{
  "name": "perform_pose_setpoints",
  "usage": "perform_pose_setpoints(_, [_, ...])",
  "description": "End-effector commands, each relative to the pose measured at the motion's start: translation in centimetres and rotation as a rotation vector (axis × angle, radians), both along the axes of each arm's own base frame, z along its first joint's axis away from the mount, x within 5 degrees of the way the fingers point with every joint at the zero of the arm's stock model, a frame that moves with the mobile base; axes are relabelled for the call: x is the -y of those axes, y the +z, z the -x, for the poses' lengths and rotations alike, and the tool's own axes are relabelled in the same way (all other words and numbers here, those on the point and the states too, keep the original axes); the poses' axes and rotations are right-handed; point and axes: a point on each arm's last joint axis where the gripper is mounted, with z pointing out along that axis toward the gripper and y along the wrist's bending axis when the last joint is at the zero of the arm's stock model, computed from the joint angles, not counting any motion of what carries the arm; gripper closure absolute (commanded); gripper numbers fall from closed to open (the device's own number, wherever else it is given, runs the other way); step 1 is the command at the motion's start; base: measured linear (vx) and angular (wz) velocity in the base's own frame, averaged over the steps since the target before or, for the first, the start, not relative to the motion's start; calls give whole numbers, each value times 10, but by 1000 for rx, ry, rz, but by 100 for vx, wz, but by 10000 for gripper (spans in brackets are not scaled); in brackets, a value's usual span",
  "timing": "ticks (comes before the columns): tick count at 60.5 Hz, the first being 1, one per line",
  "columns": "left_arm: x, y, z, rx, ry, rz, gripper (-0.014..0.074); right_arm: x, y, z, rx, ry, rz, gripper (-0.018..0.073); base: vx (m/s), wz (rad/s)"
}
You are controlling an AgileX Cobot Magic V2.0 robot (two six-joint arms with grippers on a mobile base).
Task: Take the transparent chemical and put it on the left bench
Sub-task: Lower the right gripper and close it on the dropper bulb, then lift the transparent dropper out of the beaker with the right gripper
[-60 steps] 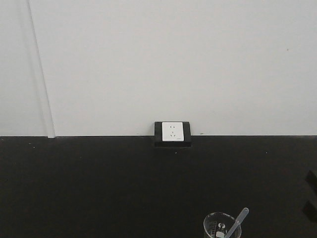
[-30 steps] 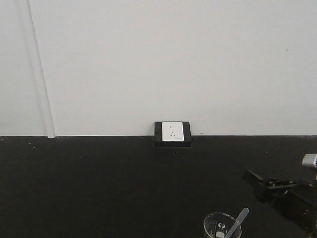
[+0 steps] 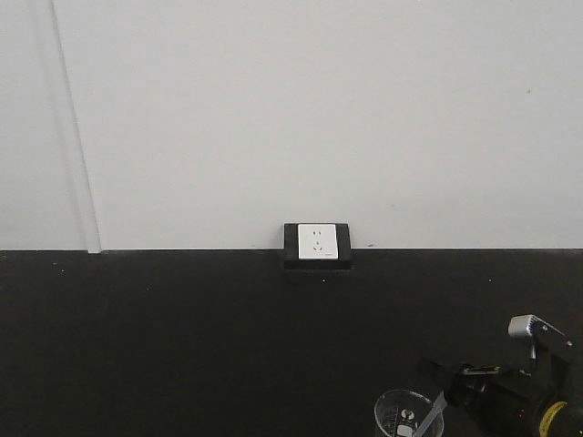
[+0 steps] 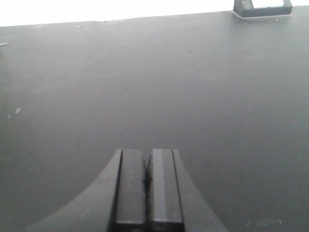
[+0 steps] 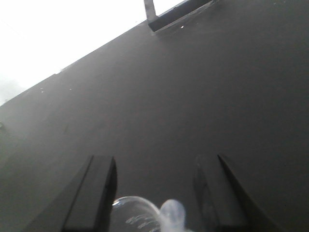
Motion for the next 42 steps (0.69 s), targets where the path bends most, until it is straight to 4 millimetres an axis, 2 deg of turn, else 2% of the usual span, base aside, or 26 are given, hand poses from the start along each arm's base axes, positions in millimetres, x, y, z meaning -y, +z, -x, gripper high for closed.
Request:
perform_pose_setpoints(1, [0, 3, 1, 81, -1, 14, 600, -4, 22, -2, 91, 44, -58, 169, 0, 0])
perform_pose_setpoints(8, [0, 3, 1, 81, -1, 14, 600, -5, 18, 0, 40, 59, -48, 211, 0, 0])
perform_pose_setpoints(13, [0, 3, 1, 81, -1, 14, 600, -4, 16, 0, 14, 55, -45, 274, 0, 0])
perform_pose_setpoints(28, [0, 3, 1, 81, -1, 14, 600, -3, 15, 0, 14, 46, -22, 573, 0, 0])
perform_pose_setpoints(36, [0, 3, 1, 81, -1, 14, 600, -1, 17, -2, 53, 31, 12, 562, 0, 0])
perform_pose_setpoints(42, [0, 3, 1, 81, -1, 14, 600, 2, 29, -1, 122, 10, 55, 562, 0, 0])
